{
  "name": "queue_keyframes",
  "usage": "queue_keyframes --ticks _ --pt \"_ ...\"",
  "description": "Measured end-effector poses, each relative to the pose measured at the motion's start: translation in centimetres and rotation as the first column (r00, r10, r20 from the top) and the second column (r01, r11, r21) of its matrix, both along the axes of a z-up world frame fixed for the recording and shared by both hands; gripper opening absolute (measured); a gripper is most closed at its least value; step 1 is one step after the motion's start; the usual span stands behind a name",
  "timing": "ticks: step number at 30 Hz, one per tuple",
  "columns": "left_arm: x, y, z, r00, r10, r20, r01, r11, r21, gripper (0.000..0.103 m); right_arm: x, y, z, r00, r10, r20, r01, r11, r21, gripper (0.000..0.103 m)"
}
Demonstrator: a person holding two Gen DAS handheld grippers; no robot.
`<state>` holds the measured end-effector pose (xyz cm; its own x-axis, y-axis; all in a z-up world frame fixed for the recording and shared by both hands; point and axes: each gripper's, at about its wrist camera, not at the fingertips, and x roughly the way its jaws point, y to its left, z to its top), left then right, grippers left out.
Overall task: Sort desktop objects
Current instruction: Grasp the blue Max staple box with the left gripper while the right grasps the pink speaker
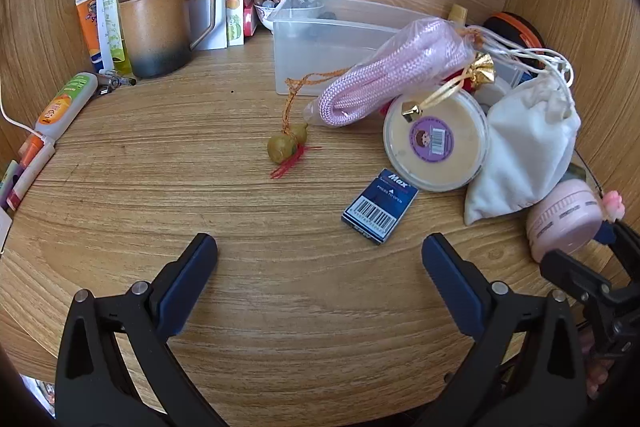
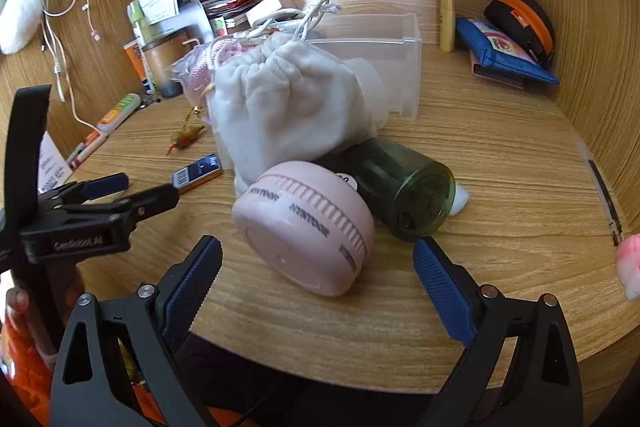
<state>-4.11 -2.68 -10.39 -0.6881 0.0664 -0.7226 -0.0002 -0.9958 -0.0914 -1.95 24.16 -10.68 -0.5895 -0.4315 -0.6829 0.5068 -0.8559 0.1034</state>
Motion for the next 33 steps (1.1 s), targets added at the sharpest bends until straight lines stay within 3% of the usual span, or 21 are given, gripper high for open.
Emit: queue_keyframes --ticks 7,9,11,29,33 --pt "-0.3 0.5 -0.1 1.0 -0.017 -0.006 0.017 0.999 -0.032 0.103 -0.9 0.1 -0.1 0.997 -0.063 -0.046 0.065 0.996 0.061 0.081" --pt "-0.4 0.6 -0.1 1.0 -0.022 -0.006 0.021 0.999 -0.029 0.103 -1.2 0.4 -0.1 0.998 -0.061 -0.031 0.063 0.997 0.052 0.062" --pt "-0.5 0.7 -0.1 1.0 -0.027 -0.007 0.026 0.999 -0.026 0.103 -1.6 0.8 -0.2 0.998 -0.062 -0.011 0.062 0.997 0.042 0.054" --pt "-2.8 1.8 -0.1 0.994 -0.112 0.008 0.112 0.992 -0.058 0.103 -0.8 3.0 1.2 0.999 -0.045 -0.016 0.045 0.999 -0.008 0.051" --pt "-2.9 2.4 -0.1 0.993 -0.12 0.004 0.12 0.989 -0.092 0.088 -0.6 3.0 2.0 0.998 -0.038 -0.051 0.038 0.999 0.001 0.05"
